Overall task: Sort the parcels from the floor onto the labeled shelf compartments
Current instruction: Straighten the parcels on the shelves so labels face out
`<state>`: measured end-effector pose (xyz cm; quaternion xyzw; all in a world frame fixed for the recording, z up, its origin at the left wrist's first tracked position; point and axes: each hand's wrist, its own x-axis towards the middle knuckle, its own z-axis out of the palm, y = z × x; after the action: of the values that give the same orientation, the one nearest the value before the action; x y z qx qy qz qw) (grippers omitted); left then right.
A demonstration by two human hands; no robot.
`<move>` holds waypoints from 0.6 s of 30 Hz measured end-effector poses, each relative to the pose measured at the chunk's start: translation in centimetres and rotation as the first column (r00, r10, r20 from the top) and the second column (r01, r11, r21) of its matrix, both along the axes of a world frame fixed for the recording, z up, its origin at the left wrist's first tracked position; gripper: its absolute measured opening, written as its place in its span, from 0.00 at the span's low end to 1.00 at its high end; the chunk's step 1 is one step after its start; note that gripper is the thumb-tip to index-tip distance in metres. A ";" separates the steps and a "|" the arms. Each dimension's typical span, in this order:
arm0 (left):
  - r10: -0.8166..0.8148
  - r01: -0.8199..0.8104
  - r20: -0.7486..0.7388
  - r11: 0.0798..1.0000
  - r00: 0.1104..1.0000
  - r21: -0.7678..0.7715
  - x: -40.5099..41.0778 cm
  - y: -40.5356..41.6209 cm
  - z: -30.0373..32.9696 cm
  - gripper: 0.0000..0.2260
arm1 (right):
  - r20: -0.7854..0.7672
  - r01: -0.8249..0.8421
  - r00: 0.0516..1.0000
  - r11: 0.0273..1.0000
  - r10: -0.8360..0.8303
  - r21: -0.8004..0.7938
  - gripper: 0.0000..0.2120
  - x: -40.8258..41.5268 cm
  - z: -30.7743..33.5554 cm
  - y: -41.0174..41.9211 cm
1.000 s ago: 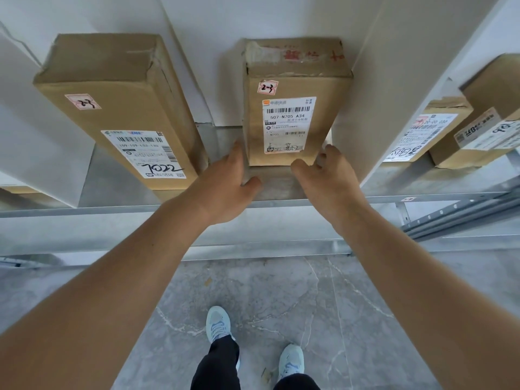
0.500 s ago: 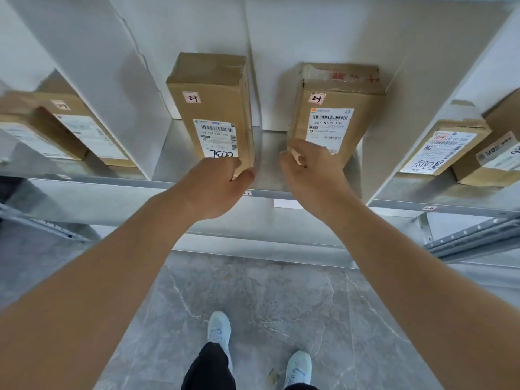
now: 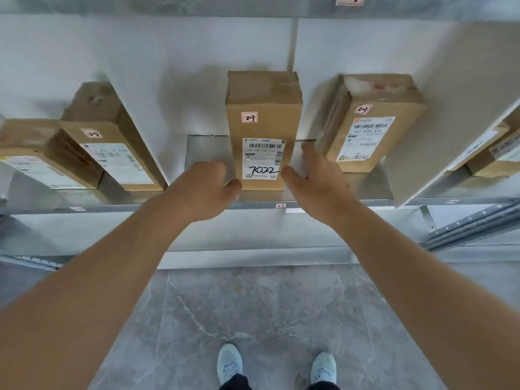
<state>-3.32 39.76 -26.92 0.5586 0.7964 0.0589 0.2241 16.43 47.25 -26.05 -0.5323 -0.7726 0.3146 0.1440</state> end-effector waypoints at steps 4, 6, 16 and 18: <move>-0.066 0.064 0.076 0.998 0.995 0.019 -0.6 1.0 -0.8 0.20 | 0.017 0.037 0.999 0.997 -0.036 -0.068 0.12 -1.1 -0.8 0.2; -0.075 0.074 0.074 0.997 0.994 0.023 -0.6 1.6 -1.4 0.26 | 0.051 0.012 0.999 0.997 -0.007 -0.081 0.12 -1.2 -1.5 0.4; -0.055 0.019 0.283 0.992 0.957 0.127 -1.2 2.8 -4.2 0.29 | -0.008 0.025 1.000 0.995 -0.026 -0.094 0.23 -2.4 -4.8 1.0; -0.038 -0.011 0.334 0.990 0.942 0.143 -1.2 3.0 -4.4 0.32 | -0.019 0.028 0.999 0.995 -0.030 -0.096 0.24 -2.5 -4.8 1.2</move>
<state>-4.52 42.79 -31.36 0.5603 0.7365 0.2088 0.3162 13.93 48.48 -30.80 -0.5464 -0.7475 0.3543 0.1307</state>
